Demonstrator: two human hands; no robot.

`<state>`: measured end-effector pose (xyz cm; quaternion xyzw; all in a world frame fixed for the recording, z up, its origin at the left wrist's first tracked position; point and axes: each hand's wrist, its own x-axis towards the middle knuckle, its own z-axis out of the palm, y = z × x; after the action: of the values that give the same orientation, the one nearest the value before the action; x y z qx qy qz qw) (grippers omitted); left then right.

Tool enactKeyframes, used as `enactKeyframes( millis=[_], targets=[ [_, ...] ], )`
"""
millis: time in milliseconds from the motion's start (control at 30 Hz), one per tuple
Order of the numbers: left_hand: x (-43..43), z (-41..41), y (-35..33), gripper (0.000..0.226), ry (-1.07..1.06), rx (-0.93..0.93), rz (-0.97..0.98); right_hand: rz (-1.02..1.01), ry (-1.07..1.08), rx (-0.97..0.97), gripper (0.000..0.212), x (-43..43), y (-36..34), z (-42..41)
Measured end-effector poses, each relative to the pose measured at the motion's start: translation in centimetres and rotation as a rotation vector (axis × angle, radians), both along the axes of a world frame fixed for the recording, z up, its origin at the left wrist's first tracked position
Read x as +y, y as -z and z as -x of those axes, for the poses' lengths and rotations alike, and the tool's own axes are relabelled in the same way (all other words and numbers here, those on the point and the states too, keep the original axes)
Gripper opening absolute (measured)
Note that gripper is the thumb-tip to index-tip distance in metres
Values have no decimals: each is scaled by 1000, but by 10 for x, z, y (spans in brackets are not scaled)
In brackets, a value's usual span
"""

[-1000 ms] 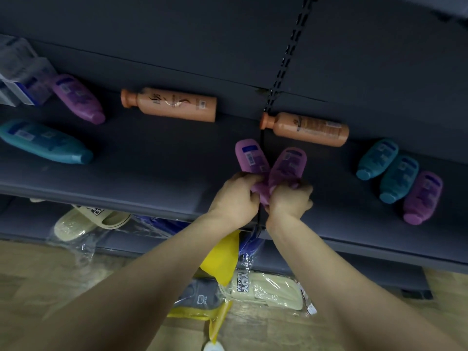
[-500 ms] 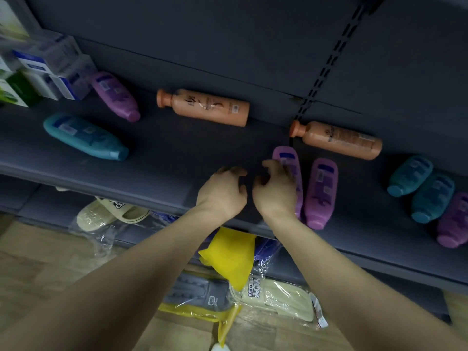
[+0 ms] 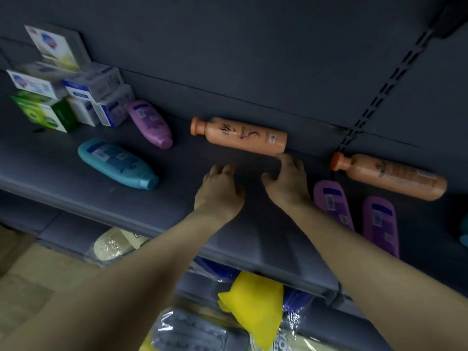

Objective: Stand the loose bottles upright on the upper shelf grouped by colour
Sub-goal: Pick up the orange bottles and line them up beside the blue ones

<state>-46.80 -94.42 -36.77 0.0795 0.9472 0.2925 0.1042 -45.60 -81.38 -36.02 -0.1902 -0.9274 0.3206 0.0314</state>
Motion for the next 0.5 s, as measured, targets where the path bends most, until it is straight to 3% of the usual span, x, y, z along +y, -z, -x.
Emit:
enactKeyframes(
  millis=[200, 367, 500],
  targets=[
    [-3, 42, 6, 54, -46, 77, -49, -155, -80, -16, 64, 12, 10, 34],
    [1, 56, 9, 56, -39, 112, -41, -344, -149, 9, 60, 18, 12, 54],
    [-3, 58, 19, 51, 21, 133, -21, -451, -164, -75, 83, 17, 9, 69]
  ],
)
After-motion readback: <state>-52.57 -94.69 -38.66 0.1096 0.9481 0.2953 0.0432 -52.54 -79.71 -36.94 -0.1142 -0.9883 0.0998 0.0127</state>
